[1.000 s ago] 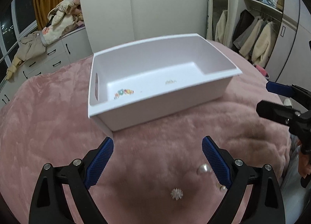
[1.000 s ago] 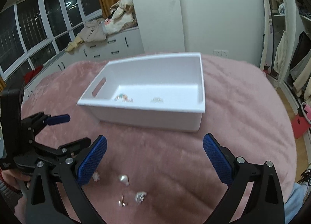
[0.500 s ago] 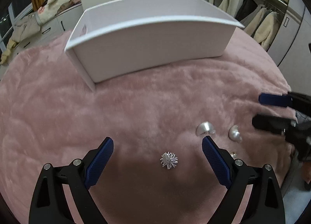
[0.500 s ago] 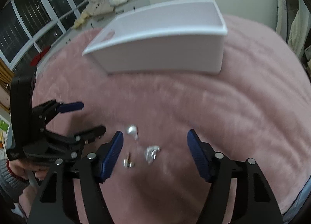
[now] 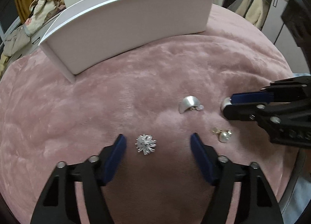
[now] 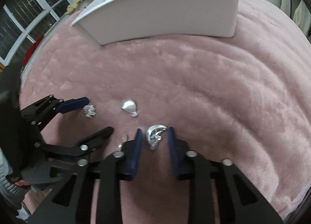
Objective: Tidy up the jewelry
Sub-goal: 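Grasp the silver brooch with left tool while right tool grasps silver earring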
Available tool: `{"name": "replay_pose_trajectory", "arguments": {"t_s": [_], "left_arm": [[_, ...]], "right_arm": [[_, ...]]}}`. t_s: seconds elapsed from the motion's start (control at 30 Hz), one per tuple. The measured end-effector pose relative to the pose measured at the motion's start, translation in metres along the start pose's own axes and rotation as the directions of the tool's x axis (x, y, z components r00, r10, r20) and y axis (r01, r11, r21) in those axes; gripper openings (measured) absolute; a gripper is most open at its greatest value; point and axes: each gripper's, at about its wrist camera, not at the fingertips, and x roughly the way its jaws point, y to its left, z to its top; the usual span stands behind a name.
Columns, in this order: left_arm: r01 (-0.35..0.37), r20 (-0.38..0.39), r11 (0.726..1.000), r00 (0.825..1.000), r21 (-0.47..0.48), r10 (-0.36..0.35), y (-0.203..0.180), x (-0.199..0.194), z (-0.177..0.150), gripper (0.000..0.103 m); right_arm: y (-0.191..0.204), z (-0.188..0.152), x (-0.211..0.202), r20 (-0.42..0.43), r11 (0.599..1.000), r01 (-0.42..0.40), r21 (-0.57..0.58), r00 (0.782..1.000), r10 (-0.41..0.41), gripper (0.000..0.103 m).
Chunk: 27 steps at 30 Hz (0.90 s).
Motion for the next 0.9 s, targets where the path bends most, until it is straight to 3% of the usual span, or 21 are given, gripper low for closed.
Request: {"name": "replay_pose_trajectory", "arguments": {"t_s": [0.23, 0.53, 0.9], "left_arm": [[0.02, 0.012, 0.998, 1.0, -0.056, -0.019, 0.012, -0.003, -0.006, 0.024], [0.022, 0.048, 0.997, 0.999, -0.077, -0.018, 0.014, -0.01, -0.003, 0.024], [0.042, 0.132, 0.996, 0.991, -0.078, -0.031, 0.021, -0.037, 0.018, 0.024]], "right_arm": [[-0.007, -0.002, -0.014, 0.049, 1.0, -0.015, 0.019, 0.999, 0.014, 0.021], [-0.018, -0.002, -0.035, 0.139, 0.998, -0.041, 0.054, 0.99, 0.033, 0.021], [-0.014, 0.004, -0.049, 0.196, 0.999, 0.008, 0.037, 0.98, -0.015, 0.021]]}}
